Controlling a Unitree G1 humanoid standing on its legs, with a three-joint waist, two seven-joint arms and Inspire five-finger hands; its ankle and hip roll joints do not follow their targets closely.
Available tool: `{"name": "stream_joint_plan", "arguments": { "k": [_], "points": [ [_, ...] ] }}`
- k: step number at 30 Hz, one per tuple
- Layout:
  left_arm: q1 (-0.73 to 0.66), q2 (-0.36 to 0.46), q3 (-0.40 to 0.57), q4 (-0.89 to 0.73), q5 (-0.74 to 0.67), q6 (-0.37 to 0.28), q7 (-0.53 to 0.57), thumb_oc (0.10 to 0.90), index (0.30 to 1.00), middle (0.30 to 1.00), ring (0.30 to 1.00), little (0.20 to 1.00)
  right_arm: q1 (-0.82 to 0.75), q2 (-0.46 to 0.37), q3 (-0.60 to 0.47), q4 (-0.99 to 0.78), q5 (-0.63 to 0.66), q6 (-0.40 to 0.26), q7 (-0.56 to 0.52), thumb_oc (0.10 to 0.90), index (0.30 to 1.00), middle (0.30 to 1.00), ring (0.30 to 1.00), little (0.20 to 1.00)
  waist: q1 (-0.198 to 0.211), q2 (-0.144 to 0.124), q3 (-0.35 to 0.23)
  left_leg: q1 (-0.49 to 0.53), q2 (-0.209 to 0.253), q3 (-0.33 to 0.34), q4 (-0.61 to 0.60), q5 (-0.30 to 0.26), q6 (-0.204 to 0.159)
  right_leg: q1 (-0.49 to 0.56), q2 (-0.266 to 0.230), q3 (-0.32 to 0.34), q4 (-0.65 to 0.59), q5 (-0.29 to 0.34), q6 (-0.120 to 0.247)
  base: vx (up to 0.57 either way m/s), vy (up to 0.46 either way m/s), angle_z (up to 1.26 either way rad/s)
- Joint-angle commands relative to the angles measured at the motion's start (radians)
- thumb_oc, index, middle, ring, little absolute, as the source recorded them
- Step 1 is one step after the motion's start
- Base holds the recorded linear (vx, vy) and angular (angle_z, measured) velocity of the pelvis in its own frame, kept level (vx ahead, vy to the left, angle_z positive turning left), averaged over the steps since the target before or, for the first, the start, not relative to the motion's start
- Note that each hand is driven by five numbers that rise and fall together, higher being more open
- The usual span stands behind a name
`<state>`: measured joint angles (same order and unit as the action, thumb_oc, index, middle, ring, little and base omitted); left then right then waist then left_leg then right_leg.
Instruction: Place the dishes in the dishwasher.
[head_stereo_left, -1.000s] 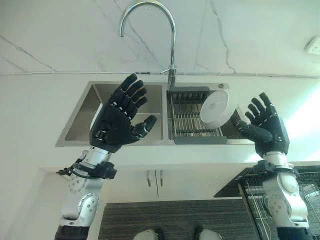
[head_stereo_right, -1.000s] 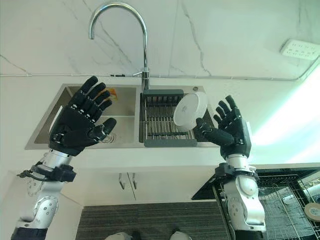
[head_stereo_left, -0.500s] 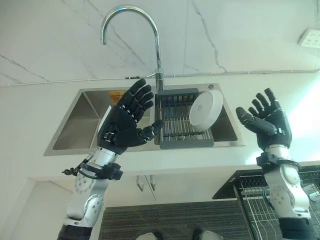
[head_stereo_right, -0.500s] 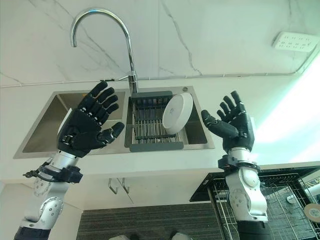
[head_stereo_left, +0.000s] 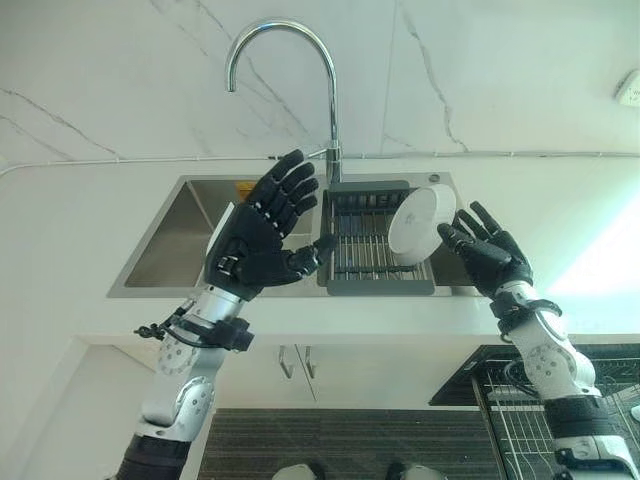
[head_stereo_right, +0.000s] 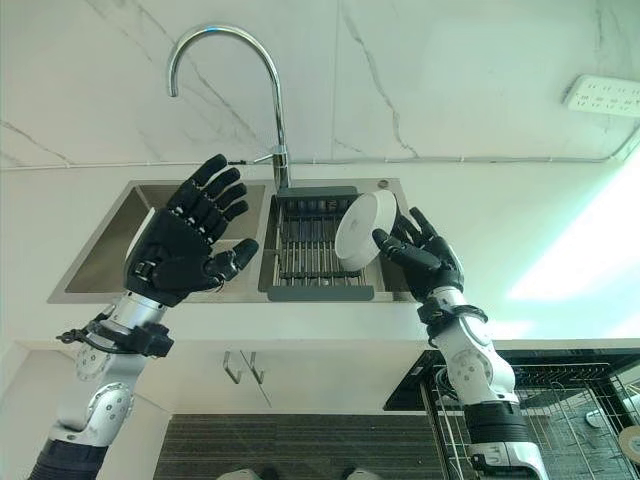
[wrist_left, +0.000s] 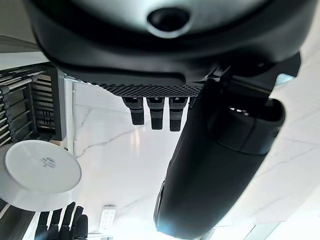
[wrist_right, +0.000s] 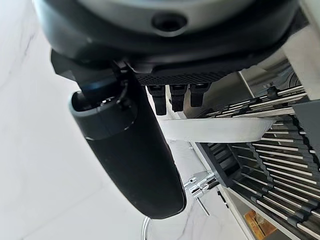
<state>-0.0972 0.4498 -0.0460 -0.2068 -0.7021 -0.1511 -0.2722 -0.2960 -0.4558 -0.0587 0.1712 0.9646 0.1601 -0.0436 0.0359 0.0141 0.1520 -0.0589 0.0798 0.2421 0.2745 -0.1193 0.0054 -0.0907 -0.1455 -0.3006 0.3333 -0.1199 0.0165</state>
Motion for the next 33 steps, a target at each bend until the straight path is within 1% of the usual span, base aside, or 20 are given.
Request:
{"name": "stream_joint_plan", "arguments": {
  "k": [1, 5, 14, 17, 24, 33],
  "points": [
    [-0.098, 0.02, -0.005, -0.042, -0.042, -0.08, 0.004, 0.8, 0.9, 0.9, 0.9, 0.9, -0.13, -0.046, -0.045, -0.005, 0.033, -0.077, 0.016, 0.8, 0.9, 0.9, 0.9, 0.9, 0.016, -0.023, -0.085, 0.053, 0.037, -0.021, 0.025, -0.133, -0.063, 0.078, -0.006, -0.032, -0.033, -0.091, 0.078, 0.01, 0.022, 0.05],
    [-0.104, 0.022, -0.009, -0.035, -0.044, -0.081, 0.008, 0.8, 0.9, 0.9, 0.9, 0.9, -0.131, -0.046, -0.041, 0.005, 0.026, -0.074, 0.009, 0.8, 0.9, 0.9, 0.9, 0.9, 0.014, -0.023, -0.084, 0.056, 0.035, -0.021, 0.025, -0.135, -0.061, 0.081, -0.006, -0.031, -0.033, -0.091, 0.078, 0.0, 0.005, 0.01],
    [-0.126, 0.031, -0.022, -0.024, -0.044, -0.076, 0.026, 0.8, 0.9, 0.9, 0.9, 0.9, -0.167, -0.063, -0.018, 0.072, 0.026, -0.033, -0.001, 0.8, 0.9, 0.9, 0.9, 0.9, 0.017, -0.023, -0.083, 0.061, 0.033, -0.022, 0.025, -0.138, -0.061, 0.087, -0.008, -0.033, -0.033, -0.091, 0.078, 0.0, 0.0, 0.0],
    [-0.128, 0.038, -0.022, -0.03, -0.047, -0.063, 0.035, 0.8, 0.9, 0.9, 0.9, 0.9, -0.185, -0.069, -0.01, 0.094, 0.04, -0.015, -0.015, 0.8, 0.9, 0.9, 0.9, 0.9, 0.024, -0.024, -0.082, 0.061, 0.032, -0.025, 0.025, -0.137, -0.061, 0.09, -0.008, -0.037, -0.033, -0.092, 0.078, 0.0, 0.0, 0.0],
    [-0.129, 0.042, -0.026, -0.027, -0.053, -0.063, 0.05, 0.8, 0.9, 0.9, 0.9, 0.9, -0.22, -0.08, 0.002, 0.138, 0.037, 0.002, -0.031, 0.8, 0.9, 0.9, 0.9, 0.9, 0.035, -0.026, -0.078, 0.061, 0.031, -0.031, 0.025, -0.136, -0.063, 0.096, -0.01, -0.044, -0.033, -0.095, 0.076, 0.0, 0.005, 0.02],
    [-0.139, 0.054, -0.031, -0.022, -0.063, -0.063, 0.061, 0.8, 0.9, 0.9, 0.9, 0.9, -0.281, -0.108, 0.028, 0.197, 0.023, 0.003, -0.036, 0.8, 0.9, 0.9, 0.9, 0.9, 0.055, -0.033, -0.076, 0.061, 0.027, -0.042, 0.025, -0.132, -0.065, 0.107, -0.016, -0.06, -0.033, -0.096, 0.075, 0.0, 0.016, 0.1]
  ]
}}
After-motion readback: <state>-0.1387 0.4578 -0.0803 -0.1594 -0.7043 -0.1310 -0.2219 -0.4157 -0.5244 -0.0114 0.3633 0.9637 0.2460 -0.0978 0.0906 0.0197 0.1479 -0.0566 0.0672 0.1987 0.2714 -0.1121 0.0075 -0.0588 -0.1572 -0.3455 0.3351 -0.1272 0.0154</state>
